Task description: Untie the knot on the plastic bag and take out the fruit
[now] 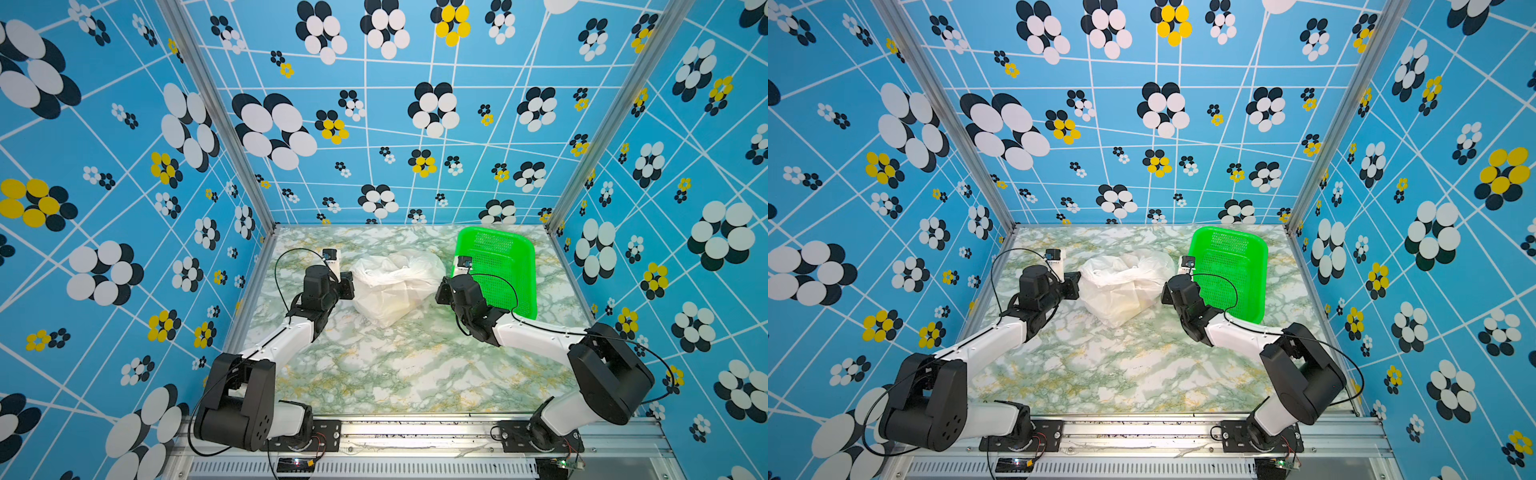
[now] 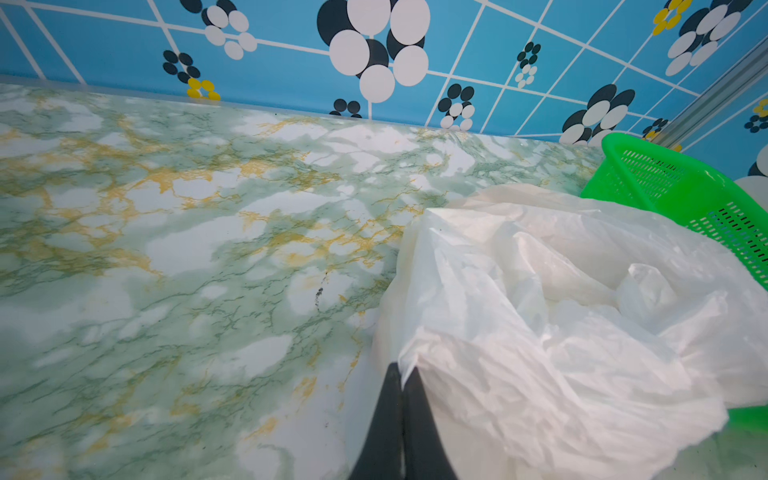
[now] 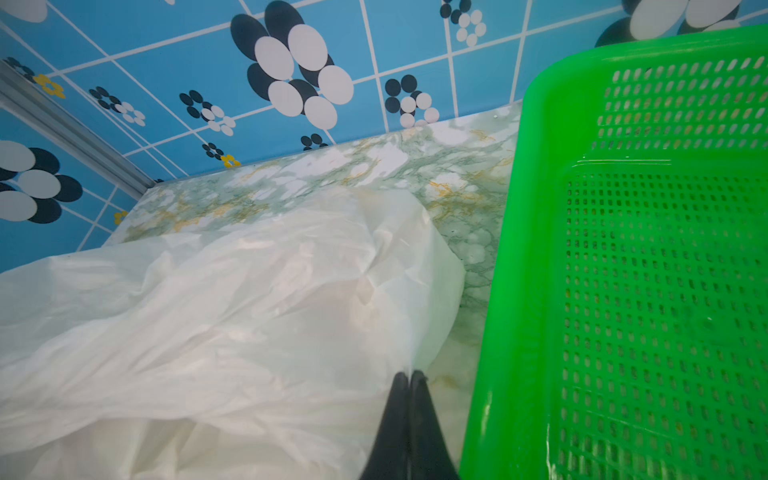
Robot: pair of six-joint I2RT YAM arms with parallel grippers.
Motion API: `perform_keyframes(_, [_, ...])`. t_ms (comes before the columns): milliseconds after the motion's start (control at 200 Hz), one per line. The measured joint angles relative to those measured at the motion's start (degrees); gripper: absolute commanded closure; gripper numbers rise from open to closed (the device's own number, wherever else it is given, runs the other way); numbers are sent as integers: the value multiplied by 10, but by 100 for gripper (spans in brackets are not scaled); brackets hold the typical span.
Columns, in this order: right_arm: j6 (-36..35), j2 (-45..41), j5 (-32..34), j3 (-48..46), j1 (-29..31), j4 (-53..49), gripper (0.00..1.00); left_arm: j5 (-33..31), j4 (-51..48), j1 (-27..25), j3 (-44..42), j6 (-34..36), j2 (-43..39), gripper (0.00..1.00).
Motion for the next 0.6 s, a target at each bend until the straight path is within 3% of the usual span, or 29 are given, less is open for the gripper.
perform_keyframes(65, [-19,-9,4,1,17,-1,53,0,7,0,-5,-2,-12,74])
perform_keyframes(120, [-35,-11,5,9,26,-7,38,2,21,-1,-12,0,-24,46])
perform_keyframes(285, [-98,-12,3,59,29,-39,20,-4,50,-24,-45,16,-74,9])
perform_keyframes(365, [-142,-12,-3,89,29,-70,15,-18,65,-57,-63,40,-100,2])
perform_keyframes(600, [-249,15,-49,192,29,-168,15,-53,98,-134,-87,116,-121,0])
